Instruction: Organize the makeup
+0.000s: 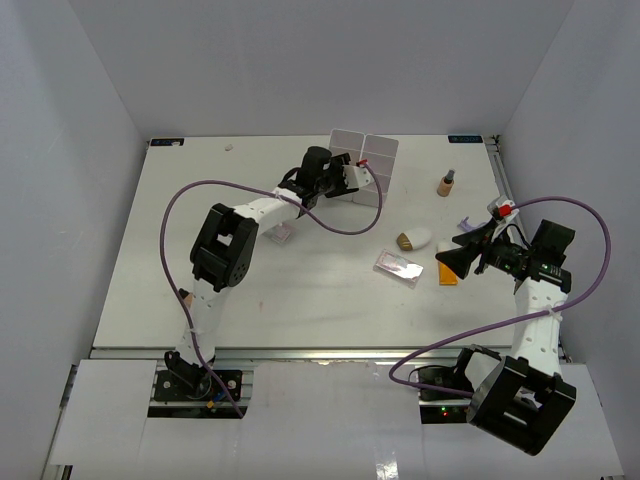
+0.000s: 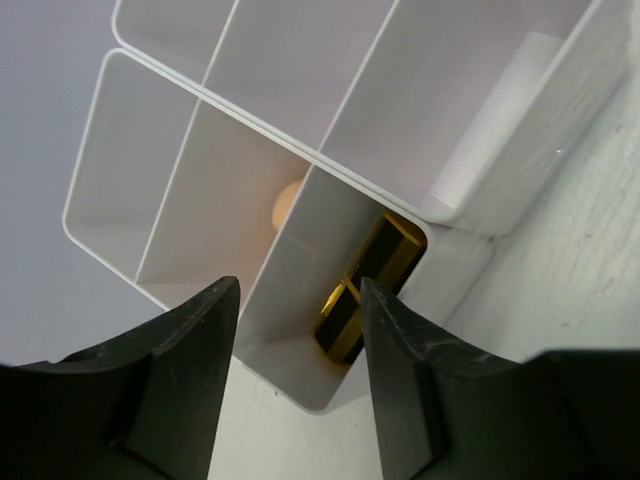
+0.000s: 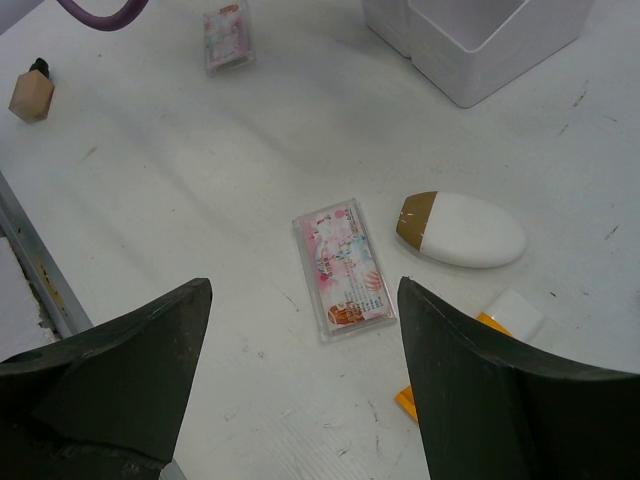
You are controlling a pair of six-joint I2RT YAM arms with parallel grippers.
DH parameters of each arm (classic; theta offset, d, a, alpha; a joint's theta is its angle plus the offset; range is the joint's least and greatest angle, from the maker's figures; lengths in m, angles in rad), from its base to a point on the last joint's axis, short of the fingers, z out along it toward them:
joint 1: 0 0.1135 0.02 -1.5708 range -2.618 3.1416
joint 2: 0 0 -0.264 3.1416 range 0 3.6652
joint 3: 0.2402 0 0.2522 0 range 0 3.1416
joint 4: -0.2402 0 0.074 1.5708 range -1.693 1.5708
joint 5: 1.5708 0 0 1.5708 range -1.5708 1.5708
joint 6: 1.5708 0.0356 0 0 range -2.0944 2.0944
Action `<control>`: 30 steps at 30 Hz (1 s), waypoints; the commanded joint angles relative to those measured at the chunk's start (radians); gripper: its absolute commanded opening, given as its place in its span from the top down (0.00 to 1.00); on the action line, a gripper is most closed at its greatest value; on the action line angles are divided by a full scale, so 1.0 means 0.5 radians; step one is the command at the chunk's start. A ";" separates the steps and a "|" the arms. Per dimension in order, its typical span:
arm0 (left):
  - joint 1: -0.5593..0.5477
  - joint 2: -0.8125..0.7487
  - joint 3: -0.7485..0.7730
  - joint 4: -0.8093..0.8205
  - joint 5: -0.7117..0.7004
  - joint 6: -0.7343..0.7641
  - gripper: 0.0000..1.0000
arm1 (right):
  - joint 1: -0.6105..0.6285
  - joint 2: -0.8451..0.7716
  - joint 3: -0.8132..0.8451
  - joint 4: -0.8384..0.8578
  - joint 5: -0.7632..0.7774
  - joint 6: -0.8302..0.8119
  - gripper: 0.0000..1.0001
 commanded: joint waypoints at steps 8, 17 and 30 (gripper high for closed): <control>0.004 -0.262 -0.078 -0.034 0.009 -0.089 0.32 | -0.021 -0.001 -0.019 -0.015 -0.074 -0.026 0.18; 0.002 -0.871 -0.255 -0.222 0.007 -0.745 0.20 | -0.020 -0.003 -0.018 -0.065 -0.105 -0.096 0.18; 0.029 -2.329 -1.400 -0.834 -0.019 -2.228 0.02 | 0.060 0.209 0.321 -0.379 0.618 -0.321 0.10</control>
